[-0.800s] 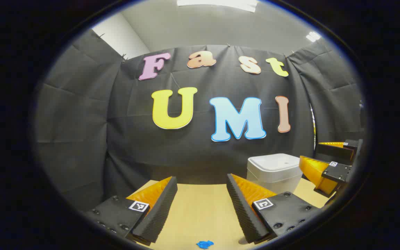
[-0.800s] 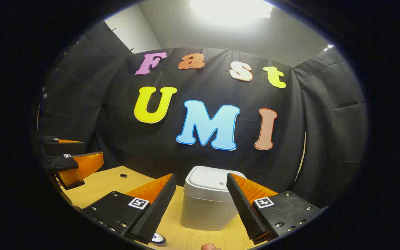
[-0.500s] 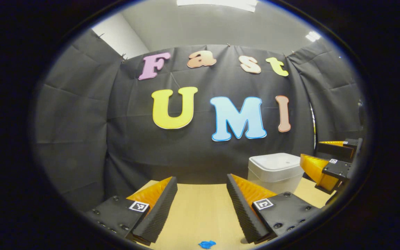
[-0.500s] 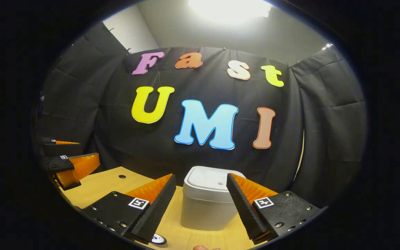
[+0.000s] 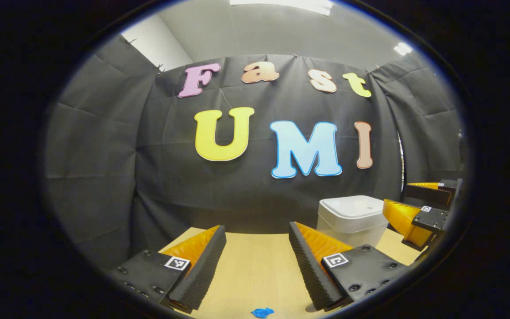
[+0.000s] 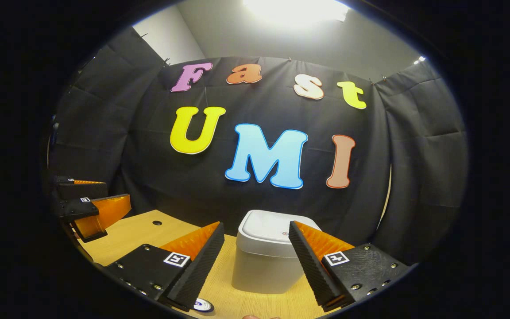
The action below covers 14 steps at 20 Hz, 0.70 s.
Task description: Press the lid of the desktop garbage bin to open it, pick up the crumpled paper on the desktop and throw it into the bin, then pick up the pop can on the desktop and drop it into the bin, and finally close the garbage bin lid.
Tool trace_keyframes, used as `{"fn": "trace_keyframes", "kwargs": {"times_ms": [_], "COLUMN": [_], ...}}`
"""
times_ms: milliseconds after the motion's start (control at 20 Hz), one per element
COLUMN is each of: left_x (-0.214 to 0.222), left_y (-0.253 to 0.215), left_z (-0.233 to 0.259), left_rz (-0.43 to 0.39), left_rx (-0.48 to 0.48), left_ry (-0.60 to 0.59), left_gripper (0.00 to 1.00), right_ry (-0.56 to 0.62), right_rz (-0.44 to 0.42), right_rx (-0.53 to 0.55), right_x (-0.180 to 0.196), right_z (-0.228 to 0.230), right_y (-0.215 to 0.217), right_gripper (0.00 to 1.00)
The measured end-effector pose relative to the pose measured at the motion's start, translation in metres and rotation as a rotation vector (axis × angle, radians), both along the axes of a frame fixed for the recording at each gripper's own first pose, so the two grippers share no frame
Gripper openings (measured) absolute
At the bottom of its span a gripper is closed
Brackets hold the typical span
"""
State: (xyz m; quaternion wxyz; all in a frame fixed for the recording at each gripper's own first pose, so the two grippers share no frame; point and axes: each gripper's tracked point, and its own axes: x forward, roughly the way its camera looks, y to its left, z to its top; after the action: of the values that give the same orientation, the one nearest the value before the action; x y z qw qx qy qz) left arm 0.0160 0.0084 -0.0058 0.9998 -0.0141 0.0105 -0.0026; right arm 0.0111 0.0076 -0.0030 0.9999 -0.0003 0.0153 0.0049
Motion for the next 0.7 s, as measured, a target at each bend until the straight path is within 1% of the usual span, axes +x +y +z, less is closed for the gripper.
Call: {"fn": "trace_keyframes", "kwargs": {"times_ms": [50,100,150,200,350,400,450,500,550,600,650,700], "left_x": [0.001,0.003,0.004,0.006,0.008,0.008,0.008,0.008,0.009,0.01,0.01,0.011], "left_y": [0.0,-0.001,-0.002,-0.003,-0.003,-0.002,-0.004,-0.005,-0.006,-0.008,-0.01,-0.012], "left_z": [-0.001,-0.001,-0.002,-0.003,-0.004,-0.002,-0.001,-0.001,-0.002,-0.001,-0.001,-0.001], "left_rz": [-0.002,-0.003,-0.008,-0.009,-0.009,-0.009,-0.009,-0.01,-0.011,-0.017,-0.02,-0.022], "left_rx": [0.0,-0.001,-0.002,-0.001,0.0,-0.001,-0.001,0.0,0.003,0.006,0.009,0.011], "left_ry": [0.002,0.003,0.008,0.008,0.006,0.003,-0.001,-0.003,-0.005,-0.007,-0.009,-0.01], "left_gripper": [0.94,0.96,0.94,0.96,0.96,0.96,0.96,0.96,0.96,0.96,0.96,0.94], "right_ry": [0.002,0.005,0.007,0.008,0.018,0.019,0.019,0.028,0.035,0.039,0.044,0.047], "right_rz": [0.003,0.005,0.006,0.006,0.007,-0.006,-0.009,-0.031,-0.044,-0.044,-0.055,-0.05], "right_rx": [-0.001,-0.002,-0.003,-0.002,0.013,0.015,0.019,0.021,0.024,0.03,0.035,0.041], "right_x": [0.002,0.002,0.002,0.002,0.005,0.007,0.007,0.01,0.009,0.01,0.011,0.013], "right_z": [-0.002,-0.002,-0.003,-0.003,-0.007,-0.008,-0.008,-0.009,-0.012,-0.013,-0.014,-0.015], "right_y": [0.001,0.001,0.002,0.001,0.001,-0.003,-0.005,-0.008,-0.012,-0.012,-0.015,-0.015], "right_gripper": [0.94,0.94,0.95,0.94,0.94,0.93,0.82,0.8,0.65,0.57,0.45,0.41]}}
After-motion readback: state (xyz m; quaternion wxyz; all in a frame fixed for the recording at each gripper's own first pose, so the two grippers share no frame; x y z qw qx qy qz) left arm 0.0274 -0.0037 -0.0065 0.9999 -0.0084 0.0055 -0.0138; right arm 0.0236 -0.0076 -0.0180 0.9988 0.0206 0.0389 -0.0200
